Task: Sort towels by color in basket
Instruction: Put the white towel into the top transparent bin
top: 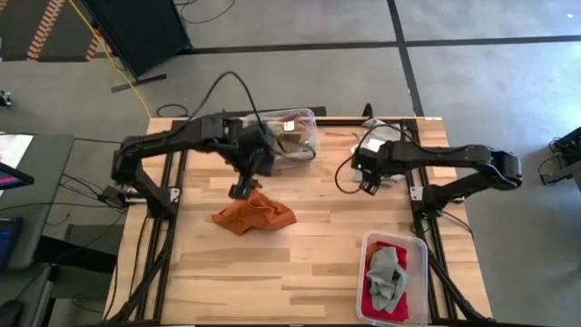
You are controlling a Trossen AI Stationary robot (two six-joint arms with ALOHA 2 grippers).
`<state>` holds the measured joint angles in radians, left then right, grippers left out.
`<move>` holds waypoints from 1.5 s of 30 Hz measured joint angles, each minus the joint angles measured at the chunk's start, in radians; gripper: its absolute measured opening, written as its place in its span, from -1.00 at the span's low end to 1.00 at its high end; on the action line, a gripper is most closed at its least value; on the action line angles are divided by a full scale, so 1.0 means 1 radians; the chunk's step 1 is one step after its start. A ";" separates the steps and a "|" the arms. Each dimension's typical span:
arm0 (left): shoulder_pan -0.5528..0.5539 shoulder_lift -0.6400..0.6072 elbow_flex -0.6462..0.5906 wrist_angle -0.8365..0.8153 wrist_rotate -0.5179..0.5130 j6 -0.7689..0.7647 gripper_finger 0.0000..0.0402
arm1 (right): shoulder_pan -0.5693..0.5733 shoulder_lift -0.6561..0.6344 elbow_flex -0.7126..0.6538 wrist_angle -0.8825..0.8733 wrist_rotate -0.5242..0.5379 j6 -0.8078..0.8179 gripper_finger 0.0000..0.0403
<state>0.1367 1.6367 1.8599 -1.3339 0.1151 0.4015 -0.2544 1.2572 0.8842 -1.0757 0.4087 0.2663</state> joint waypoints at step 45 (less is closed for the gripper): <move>-0.225 -0.540 -0.848 0.597 -0.072 -0.257 -0.07 | -0.448 0.142 -0.220 0.384 -0.418 -0.208 0.31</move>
<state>-0.0879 1.0967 1.0116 -0.7372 0.0432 0.1445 -0.7024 1.3992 0.6640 -0.6921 -0.0088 0.0584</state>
